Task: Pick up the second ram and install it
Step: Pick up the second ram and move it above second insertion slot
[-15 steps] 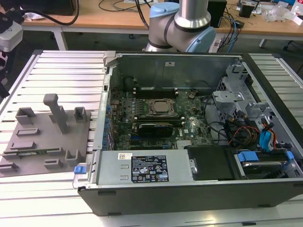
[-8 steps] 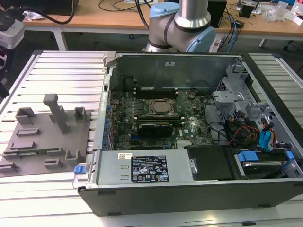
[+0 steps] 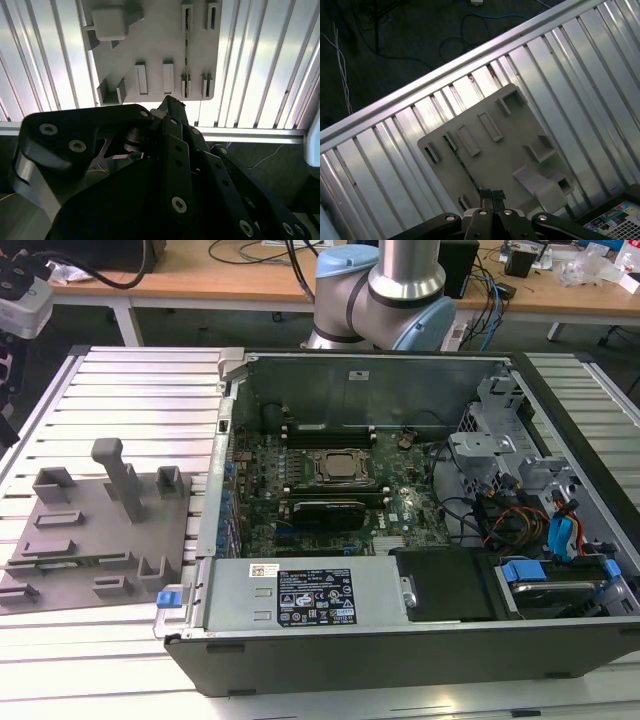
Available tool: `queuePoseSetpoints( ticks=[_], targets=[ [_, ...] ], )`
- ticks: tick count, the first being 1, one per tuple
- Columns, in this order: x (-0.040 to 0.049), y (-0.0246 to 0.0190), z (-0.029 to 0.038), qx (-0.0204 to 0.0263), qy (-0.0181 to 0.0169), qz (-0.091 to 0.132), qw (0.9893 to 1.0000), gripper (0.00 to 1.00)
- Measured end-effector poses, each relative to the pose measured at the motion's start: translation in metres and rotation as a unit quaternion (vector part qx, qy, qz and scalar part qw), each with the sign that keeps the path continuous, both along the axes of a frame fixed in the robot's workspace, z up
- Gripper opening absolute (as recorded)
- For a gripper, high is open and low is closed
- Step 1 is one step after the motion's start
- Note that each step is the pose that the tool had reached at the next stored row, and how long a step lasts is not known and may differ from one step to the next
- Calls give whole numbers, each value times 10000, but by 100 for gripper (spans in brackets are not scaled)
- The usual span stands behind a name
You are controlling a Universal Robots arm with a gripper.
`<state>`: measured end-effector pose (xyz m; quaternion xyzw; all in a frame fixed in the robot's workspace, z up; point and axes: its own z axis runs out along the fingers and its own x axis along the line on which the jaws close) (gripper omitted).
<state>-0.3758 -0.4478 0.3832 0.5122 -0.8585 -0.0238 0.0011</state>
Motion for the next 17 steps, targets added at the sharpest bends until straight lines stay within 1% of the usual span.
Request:
queuePoseSetpoints(
  ticks=[2, 4, 5, 6, 10, 14, 15, 17],
  targets=[
    [0, 0, 0, 0, 0, 113, 9999, 11],
    [0, 0, 0, 0, 0, 172, 9999, 11],
    [0, 0, 0, 0, 0, 311, 9995, 11],
    [0, 0, 0, 0, 0, 381, 9993, 11],
    [0, 0, 0, 0, 0, 676, 9977, 11],
    [0, 0, 0, 0, 0, 889, 9960, 11],
    [0, 0, 0, 0, 0, 964, 9953, 11],
    [0, 0, 0, 0, 0, 1042, 9946, 11]
  ],
)
